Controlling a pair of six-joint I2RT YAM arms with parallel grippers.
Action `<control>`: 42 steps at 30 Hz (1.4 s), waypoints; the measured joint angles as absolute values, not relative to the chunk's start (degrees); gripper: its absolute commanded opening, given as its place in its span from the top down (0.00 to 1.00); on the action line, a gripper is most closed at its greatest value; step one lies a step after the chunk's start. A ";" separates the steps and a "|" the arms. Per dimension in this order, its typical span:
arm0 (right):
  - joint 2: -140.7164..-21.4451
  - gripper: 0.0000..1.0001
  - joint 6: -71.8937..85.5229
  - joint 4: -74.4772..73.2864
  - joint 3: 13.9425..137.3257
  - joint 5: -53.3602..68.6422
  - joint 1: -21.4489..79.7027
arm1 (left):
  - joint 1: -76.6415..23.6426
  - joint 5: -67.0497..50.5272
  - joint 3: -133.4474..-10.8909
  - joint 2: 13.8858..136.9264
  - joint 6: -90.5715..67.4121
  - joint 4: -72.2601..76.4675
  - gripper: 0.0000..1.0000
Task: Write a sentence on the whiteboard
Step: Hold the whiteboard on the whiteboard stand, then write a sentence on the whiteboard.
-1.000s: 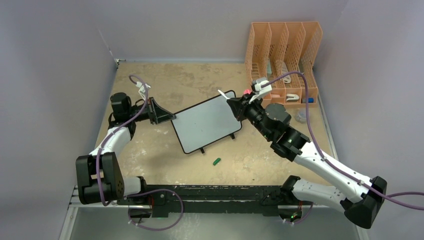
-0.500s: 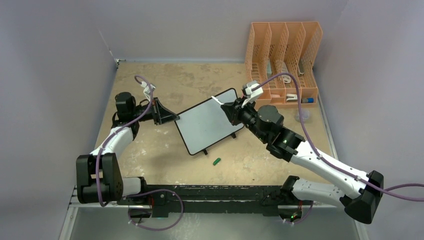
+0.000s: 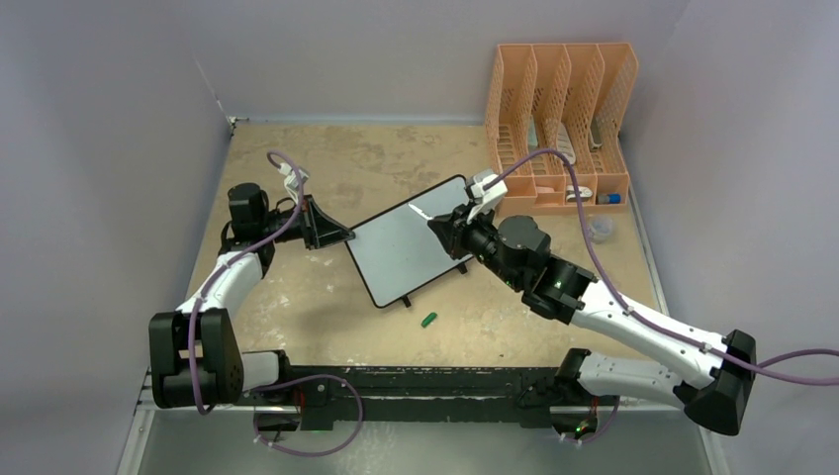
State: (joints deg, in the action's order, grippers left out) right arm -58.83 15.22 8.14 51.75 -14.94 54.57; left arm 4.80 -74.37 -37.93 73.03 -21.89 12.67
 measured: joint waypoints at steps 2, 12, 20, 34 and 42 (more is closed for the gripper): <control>-59.09 1.00 15.22 7.42 51.75 -15.57 55.42 | 4.80 -74.13 -38.00 72.75 -21.32 11.92 1.00; -61.80 1.00 15.81 3.33 52.42 -18.85 61.21 | 4.78 -72.99 -38.70 71.99 -18.85 8.49 1.00; -66.76 1.00 17.50 -0.43 55.96 -24.75 67.72 | 4.78 -72.51 -39.00 71.96 -18.35 7.70 1.00; -81.14 1.00 22.46 -6.11 68.42 -36.64 75.75 | 4.71 -71.72 -39.53 71.22 -16.05 4.93 1.00; -85.30 1.00 24.69 -8.03 72.07 -38.83 75.75 | 4.60 -70.32 -39.88 69.69 -13.28 1.06 1.00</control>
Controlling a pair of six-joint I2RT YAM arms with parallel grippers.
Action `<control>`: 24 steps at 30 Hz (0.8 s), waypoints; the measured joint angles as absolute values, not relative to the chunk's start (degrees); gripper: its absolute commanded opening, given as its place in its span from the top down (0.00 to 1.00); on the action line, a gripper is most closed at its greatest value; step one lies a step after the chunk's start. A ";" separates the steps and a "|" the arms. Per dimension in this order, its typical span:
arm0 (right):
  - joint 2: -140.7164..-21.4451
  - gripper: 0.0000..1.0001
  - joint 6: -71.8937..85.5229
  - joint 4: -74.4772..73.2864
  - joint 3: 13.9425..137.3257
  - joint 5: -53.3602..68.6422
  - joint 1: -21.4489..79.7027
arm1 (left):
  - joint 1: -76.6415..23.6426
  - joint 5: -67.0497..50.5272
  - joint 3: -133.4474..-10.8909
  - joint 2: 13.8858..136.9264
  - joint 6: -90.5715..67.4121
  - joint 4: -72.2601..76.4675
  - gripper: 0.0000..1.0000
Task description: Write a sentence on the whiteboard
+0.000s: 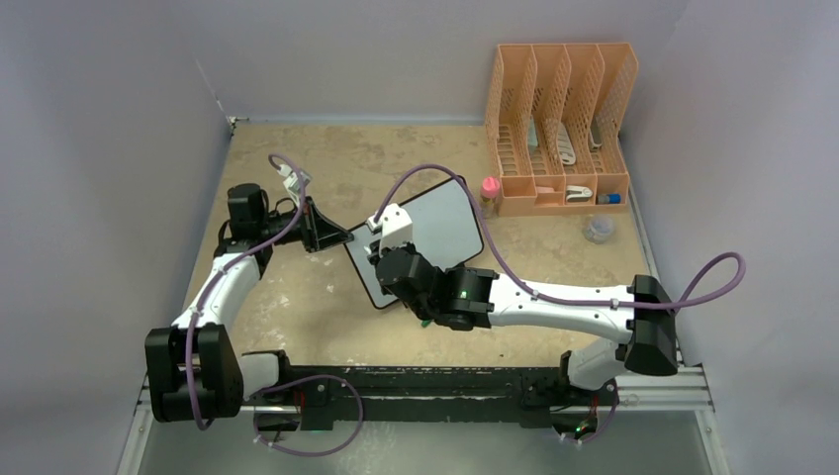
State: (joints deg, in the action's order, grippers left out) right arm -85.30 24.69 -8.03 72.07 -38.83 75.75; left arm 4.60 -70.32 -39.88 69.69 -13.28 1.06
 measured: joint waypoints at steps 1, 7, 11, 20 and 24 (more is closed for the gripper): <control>-85.52 1.00 24.91 -8.29 72.10 -39.13 75.75 | 4.58 -69.97 -39.88 69.25 -12.86 0.47 1.00; -86.80 1.00 26.30 -10.09 73.45 -39.66 75.75 | 4.47 -68.73 -39.90 67.66 -12.29 -1.45 1.00; -87.15 1.00 26.74 -10.04 73.93 -39.70 75.75 | 4.47 -68.51 -39.99 67.66 -11.79 -1.89 1.00; -88.92 1.00 27.53 -9.76 74.41 -40.01 75.75 | 4.47 -68.38 -40.03 67.66 -11.31 -2.13 1.00; -89.25 1.00 27.66 -9.32 74.41 -40.27 75.75 | 4.45 -68.31 -40.03 67.66 -11.31 -2.15 1.00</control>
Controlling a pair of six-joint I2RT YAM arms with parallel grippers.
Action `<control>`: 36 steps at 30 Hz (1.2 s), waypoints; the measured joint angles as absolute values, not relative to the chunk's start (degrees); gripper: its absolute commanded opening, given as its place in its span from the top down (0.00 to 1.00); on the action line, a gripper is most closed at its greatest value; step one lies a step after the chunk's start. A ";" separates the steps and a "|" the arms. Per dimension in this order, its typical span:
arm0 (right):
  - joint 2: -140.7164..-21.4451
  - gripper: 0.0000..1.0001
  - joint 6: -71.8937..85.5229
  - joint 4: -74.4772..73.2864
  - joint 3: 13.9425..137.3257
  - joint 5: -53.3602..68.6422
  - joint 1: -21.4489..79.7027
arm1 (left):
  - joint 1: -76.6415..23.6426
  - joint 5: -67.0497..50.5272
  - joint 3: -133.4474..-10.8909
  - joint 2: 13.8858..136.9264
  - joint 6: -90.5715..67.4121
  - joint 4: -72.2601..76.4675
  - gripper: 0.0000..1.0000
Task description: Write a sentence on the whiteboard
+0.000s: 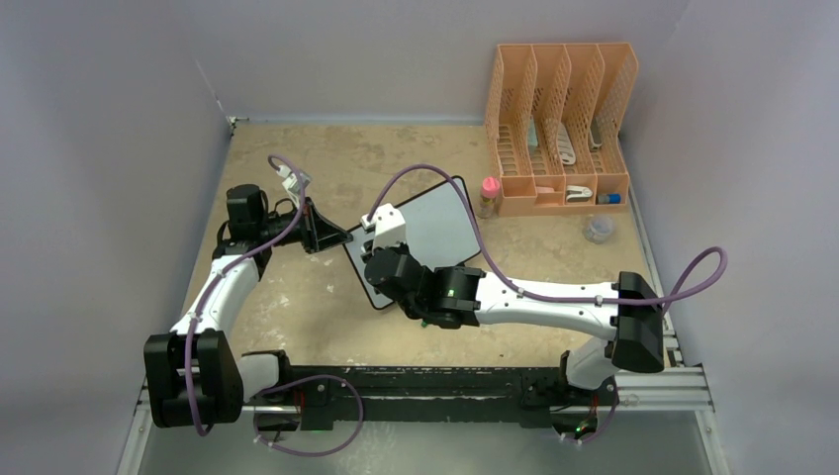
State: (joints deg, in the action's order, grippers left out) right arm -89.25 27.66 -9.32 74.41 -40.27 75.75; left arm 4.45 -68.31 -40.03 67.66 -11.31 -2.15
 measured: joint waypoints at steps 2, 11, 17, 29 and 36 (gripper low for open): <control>-89.30 1.00 27.66 -9.02 74.41 -40.66 75.75 | 4.45 -68.31 -40.03 67.68 -11.29 -2.15 1.00; -89.67 1.00 27.66 -6.87 74.65 -41.06 75.75 | 4.36 -68.29 -40.07 67.72 -11.27 -2.26 1.00; -89.82 1.00 27.64 -6.28 74.67 -41.25 75.75 | 4.36 -68.29 -40.16 67.90 -11.29 -2.24 1.00; -91.85 1.00 27.62 -5.87 75.31 -41.47 75.75 | 4.10 -68.27 -40.21 67.92 -11.29 -2.26 1.00; -91.88 1.00 27.64 -5.87 75.31 -42.30 75.75 | 4.03 -68.27 -40.29 68.07 -11.27 -2.24 1.00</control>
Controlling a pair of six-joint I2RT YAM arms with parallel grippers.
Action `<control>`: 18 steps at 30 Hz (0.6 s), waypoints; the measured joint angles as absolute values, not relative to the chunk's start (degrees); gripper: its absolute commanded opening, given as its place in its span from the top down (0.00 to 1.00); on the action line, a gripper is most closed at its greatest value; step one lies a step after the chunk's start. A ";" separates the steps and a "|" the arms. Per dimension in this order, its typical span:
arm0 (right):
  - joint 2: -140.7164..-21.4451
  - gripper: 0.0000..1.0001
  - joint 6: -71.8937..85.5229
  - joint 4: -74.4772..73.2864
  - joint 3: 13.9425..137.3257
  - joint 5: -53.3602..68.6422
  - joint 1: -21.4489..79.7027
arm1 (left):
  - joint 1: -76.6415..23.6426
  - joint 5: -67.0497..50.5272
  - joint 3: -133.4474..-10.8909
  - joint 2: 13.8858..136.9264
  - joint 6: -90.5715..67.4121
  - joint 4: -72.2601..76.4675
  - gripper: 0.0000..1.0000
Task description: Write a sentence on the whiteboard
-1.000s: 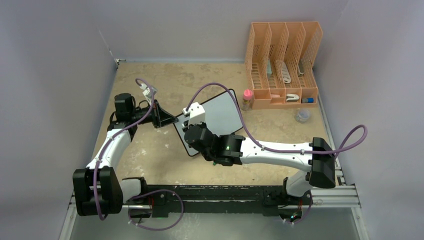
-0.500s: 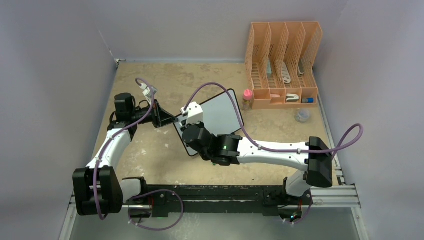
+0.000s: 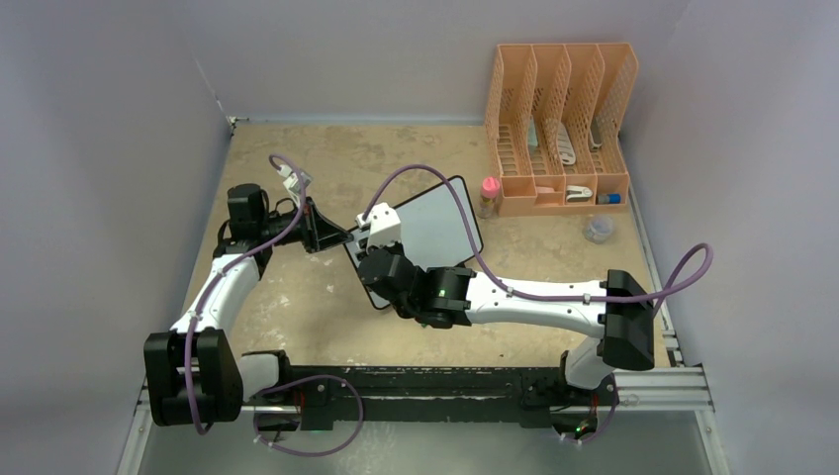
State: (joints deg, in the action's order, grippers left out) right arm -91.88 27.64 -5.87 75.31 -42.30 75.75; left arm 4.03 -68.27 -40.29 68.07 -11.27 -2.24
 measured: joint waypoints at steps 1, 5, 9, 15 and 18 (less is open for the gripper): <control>-91.88 1.00 27.64 -5.87 75.31 -42.50 75.75 | 4.03 -68.27 -40.29 68.10 -11.27 -2.26 1.00; -91.88 1.00 27.66 -5.89 75.31 -42.57 75.75 | 4.03 -68.29 -40.29 68.14 -11.27 -2.24 1.00; -91.88 1.00 27.64 -5.87 75.31 -42.52 75.75 | 4.03 -68.27 -40.32 68.14 -11.27 -2.24 1.00; -92.09 1.00 27.57 -5.85 75.88 -42.52 75.75 | 3.95 -68.29 -40.32 68.14 -11.27 -2.24 1.00; -92.64 1.00 27.49 -5.72 76.66 -42.50 75.75 | 3.90 -68.27 -40.38 68.14 -11.27 -2.26 1.00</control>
